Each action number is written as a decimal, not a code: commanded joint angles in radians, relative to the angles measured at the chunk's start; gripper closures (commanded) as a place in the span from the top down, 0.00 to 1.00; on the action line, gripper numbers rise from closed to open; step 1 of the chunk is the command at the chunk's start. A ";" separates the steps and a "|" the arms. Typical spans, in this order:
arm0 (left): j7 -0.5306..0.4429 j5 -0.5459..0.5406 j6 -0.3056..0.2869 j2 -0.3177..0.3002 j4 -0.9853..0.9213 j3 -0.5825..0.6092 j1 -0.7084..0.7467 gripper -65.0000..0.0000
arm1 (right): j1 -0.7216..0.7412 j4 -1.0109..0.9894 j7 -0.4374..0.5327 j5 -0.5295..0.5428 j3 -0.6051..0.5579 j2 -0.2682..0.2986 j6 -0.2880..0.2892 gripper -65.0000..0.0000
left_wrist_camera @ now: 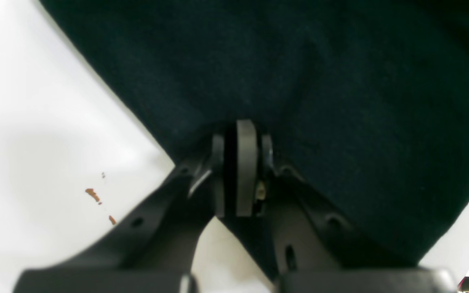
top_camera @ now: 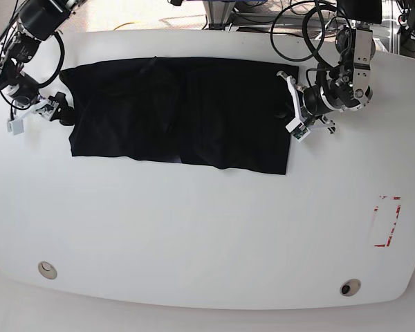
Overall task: Layout the t-shirt on the table in an organized manner, then fold the t-shirt properly
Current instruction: 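Release the shirt and move the right gripper outward to the shirt end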
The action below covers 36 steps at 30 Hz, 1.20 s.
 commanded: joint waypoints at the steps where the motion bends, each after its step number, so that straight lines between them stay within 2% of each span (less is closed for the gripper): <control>1: 0.078 0.057 0.001 -0.008 -0.002 0.001 0.010 0.03 | 0.003 -0.008 0.029 0.018 -0.031 0.032 0.006 1.00; 9: 0.078 0.057 0.001 -0.008 -0.001 0.001 0.010 0.03 | -0.023 -0.008 0.053 0.018 -0.083 0.022 0.006 1.00; 24: 0.078 0.057 0.001 -0.008 -0.001 0.001 0.009 0.03 | -0.040 0.022 0.059 0.018 -0.214 -0.075 0.005 1.00; 32: 0.078 0.057 0.001 -0.008 -0.001 0.001 0.009 0.03 | -0.058 0.098 0.059 0.018 -0.227 -0.112 0.004 1.00; 36: 0.078 0.057 0.001 -0.008 -0.002 0.001 0.009 0.03 | -0.058 0.098 0.059 0.018 -0.227 -0.112 0.004 0.71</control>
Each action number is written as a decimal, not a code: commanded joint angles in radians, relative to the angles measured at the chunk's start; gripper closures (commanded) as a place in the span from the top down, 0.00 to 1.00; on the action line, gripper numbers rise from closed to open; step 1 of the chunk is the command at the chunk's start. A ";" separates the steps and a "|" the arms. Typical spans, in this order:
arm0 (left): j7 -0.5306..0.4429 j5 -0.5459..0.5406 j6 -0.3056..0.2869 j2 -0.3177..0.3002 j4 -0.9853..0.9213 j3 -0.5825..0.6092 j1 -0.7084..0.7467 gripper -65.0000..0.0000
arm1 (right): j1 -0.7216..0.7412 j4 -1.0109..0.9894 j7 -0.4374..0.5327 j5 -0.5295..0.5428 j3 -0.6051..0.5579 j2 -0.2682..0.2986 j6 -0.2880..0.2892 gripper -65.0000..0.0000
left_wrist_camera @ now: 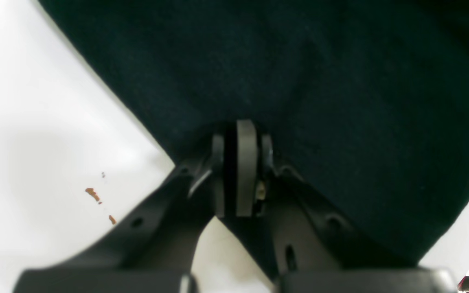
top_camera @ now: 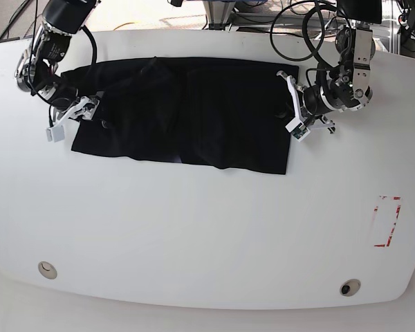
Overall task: Layout the t-shirt on the table in an organized manner, then fold the t-shirt properly
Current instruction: 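Release the shirt and move the right gripper outward to the shirt end, then grasp the shirt end with the right gripper and fold it toward the left gripper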
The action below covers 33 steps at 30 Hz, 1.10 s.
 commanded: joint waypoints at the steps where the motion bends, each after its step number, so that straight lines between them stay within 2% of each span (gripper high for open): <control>1: 0.077 0.056 0.002 -0.009 -0.003 0.001 0.009 0.03 | -0.001 0.005 -0.041 -0.034 0.001 0.013 -0.012 0.66; 3: 0.077 0.056 0.002 -0.009 -0.005 0.001 0.009 0.03 | 0.002 0.007 -0.041 -0.034 0.001 0.013 -0.012 0.42; 5: 0.077 0.056 0.002 -0.009 -0.005 0.001 0.007 0.03 | 0.004 0.007 -0.041 -0.034 0.001 0.013 -0.012 0.25; 6: 0.077 0.056 0.002 -0.009 -0.005 0.001 0.007 0.03 | 0.004 0.010 -0.041 -0.034 0.000 0.014 -0.012 0.13; 7: 0.077 0.056 0.002 -0.009 -0.005 0.001 0.007 0.03 | 0.005 0.011 -0.041 -0.034 0.000 0.016 -0.012 0.04; 8: 0.077 0.056 0.002 -0.009 -0.005 0.001 0.009 0.03 | 0.007 0.018 -0.041 -0.034 -0.002 0.019 -0.012 0.00; 11: 0.077 0.056 0.002 -0.009 -0.006 0.001 0.006 0.03 | 0.017 0.053 -0.049 -0.034 -0.002 0.014 -0.014 0.02; 15: 0.077 0.056 0.002 -0.009 -0.005 0.001 0.006 0.03 | 0.019 0.133 -0.087 -0.033 -0.002 0.005 -0.014 0.00; 25: 0.079 0.056 0.002 -0.009 -0.006 0.006 0.006 0.03 | 0.019 0.401 -0.206 -0.033 0.001 -0.113 -0.014 0.00; 31: 0.079 0.056 0.002 -0.009 -0.008 0.006 0.006 0.03 | 0.020 0.556 -0.206 -0.033 -0.005 -0.204 -0.015 0.00; 33: 0.079 0.056 0.002 -0.009 -0.008 0.008 0.006 0.03 | 0.019 0.588 -0.206 -0.033 -0.042 -0.230 -0.015 0.00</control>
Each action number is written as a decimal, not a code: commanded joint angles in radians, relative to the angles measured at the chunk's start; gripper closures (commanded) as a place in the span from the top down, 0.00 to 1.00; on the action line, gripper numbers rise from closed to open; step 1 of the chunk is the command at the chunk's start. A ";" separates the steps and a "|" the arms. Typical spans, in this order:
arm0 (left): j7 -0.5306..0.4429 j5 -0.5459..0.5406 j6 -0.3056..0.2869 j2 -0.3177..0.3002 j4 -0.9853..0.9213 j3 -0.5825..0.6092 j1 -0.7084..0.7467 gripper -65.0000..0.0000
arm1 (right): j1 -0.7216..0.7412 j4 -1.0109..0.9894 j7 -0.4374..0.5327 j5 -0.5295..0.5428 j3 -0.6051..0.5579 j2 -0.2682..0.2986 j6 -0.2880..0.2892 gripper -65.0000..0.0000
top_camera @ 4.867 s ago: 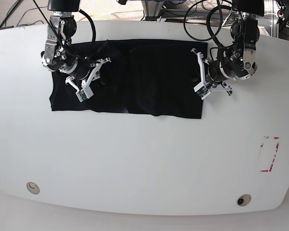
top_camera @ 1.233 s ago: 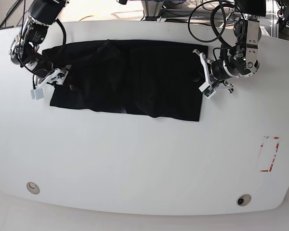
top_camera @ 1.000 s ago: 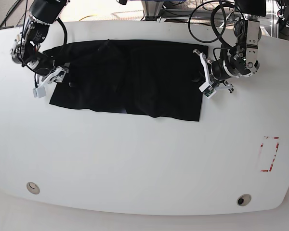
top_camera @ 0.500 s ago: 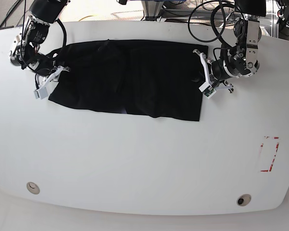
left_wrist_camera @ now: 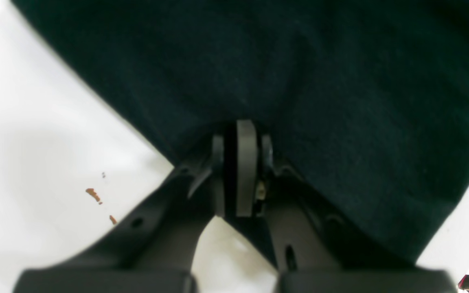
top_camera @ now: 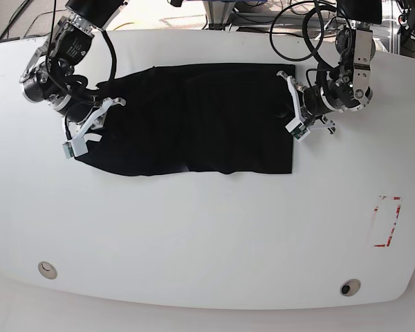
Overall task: Layout the t-shirt on the table in an organized manner, then fold the t-shirt properly
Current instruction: 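Grasp the shirt end with the right gripper and fold it toward the left gripper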
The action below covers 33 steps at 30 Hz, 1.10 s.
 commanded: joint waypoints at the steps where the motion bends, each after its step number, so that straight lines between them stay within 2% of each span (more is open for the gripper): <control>1: 0.074 0.056 0.002 -0.008 -0.007 0.006 0.008 0.03 | 0.011 0.064 0.022 0.028 -0.051 -0.028 0.005 0.00; 9: 0.074 0.056 0.002 -0.005 -0.007 0.007 0.006 0.03 | 0.015 0.074 0.022 0.028 -0.212 -0.124 0.005 0.00; 17: 0.074 0.056 0.002 -0.005 -0.007 0.007 0.006 0.03 | 0.041 0.074 0.022 0.028 -0.313 -0.181 0.005 0.00; 19: 0.074 0.056 0.002 -0.005 -0.007 0.007 0.006 0.03 | 0.043 0.073 0.022 0.026 -0.335 -0.184 0.002 0.00; 26: 0.074 0.056 0.002 -0.005 -0.009 0.007 0.006 0.03 | 0.043 0.068 0.049 0.026 -0.471 -0.184 -0.066 0.00; 33: 0.074 0.056 0.002 -0.005 -0.009 0.007 0.006 0.03 | 0.055 0.018 0.086 0.026 -0.565 -0.184 -0.087 0.00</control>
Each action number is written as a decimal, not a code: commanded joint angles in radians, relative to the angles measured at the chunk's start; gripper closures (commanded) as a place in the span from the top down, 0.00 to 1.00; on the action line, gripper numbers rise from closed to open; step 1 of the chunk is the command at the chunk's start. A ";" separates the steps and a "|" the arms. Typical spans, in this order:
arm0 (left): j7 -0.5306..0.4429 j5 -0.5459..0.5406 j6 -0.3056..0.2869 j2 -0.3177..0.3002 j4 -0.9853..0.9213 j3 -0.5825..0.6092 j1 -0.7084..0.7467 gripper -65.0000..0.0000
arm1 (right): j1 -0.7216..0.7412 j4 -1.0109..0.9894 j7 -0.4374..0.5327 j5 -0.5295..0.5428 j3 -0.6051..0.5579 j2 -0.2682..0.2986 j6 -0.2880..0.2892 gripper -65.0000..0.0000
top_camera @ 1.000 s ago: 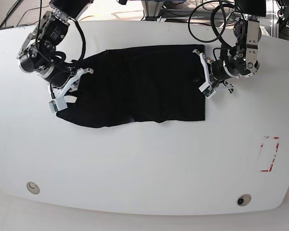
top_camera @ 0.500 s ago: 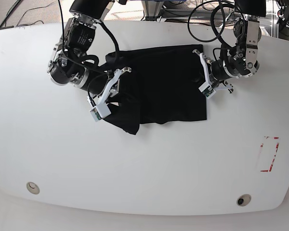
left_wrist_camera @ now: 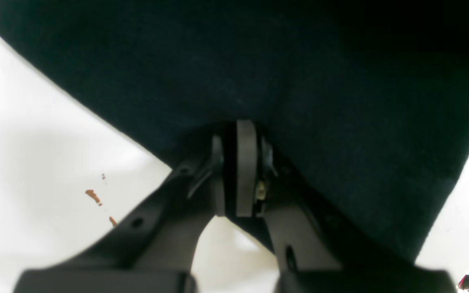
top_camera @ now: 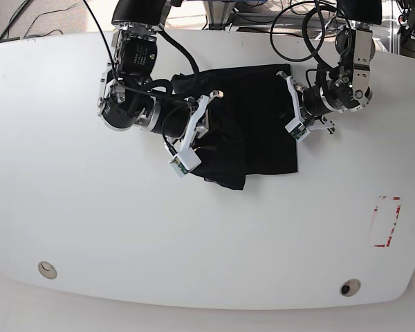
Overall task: Layout the t-shirt on the table in an organized manner, then fold the t-shirt properly
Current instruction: 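Grasp the shirt end with the right gripper and fold it toward the left gripper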
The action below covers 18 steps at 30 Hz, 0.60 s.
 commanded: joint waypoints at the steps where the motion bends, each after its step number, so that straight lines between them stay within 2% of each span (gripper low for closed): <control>1: 0.073 0.056 0.002 -0.006 -0.008 0.003 0.009 0.03 | 0.029 -0.026 0.041 0.023 -0.025 -0.002 -0.008 0.00; 9: 0.070 0.056 0.002 -0.006 -0.008 0.003 0.014 0.03 | 0.048 -0.120 0.118 0.023 -0.069 -0.002 -0.009 0.00; 18: 0.068 0.056 0.002 -0.004 -0.008 0.002 0.015 0.03 | 0.094 -0.219 0.124 0.023 -0.133 -0.002 -0.023 0.00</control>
